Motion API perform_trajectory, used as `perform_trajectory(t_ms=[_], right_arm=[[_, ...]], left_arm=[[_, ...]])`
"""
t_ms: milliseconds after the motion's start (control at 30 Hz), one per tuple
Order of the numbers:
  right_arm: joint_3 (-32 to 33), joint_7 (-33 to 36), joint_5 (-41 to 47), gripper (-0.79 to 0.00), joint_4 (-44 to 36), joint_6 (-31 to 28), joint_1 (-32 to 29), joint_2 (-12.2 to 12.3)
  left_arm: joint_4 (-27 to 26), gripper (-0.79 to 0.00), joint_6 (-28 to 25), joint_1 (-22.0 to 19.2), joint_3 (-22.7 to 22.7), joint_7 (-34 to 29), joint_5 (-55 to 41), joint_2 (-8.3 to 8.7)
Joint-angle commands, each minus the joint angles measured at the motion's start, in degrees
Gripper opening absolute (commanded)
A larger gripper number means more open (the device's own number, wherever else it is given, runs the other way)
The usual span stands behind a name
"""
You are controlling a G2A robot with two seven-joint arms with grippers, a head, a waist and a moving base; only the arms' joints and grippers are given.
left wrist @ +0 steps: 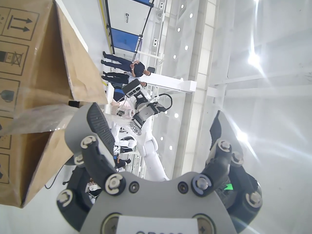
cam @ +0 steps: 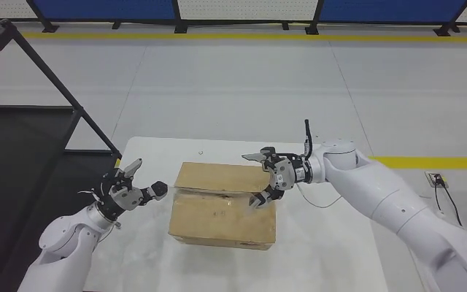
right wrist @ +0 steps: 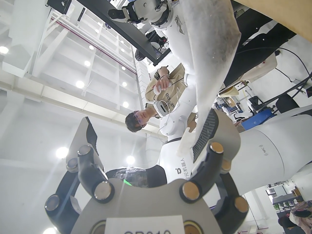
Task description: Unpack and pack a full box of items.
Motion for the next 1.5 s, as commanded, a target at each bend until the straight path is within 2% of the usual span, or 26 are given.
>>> perform_trajectory(t_ms=[0,367,867,1467], right_arm=[[0.0,0.08,0.29,0.0,-0.08,-0.08,-0.22,0.23],[0.0,0.37,1.63,0.0,0.47,-0.37,-1.17,0.73],[0.0,0.56,2.1,0.0,0.84,-0.56,-2.41,1.06],[0.68,1.7,-0.21,0.0,5.33,-1.71,-1.99,-0.82]], left_arm=[[0.23,0.0,0.37,-0.67,0.72,0.16,1.02,-0.06],[2.15,0.0,-1.2,-3.83,5.15,2.77,5.83,-0.82],[2.61,0.0,-1.74,-5.82,8.31,4.88,9.13,-1.57],[3.44,0.0,-2.98,-6.37,10.12,6.46,12.18,-2.18]])
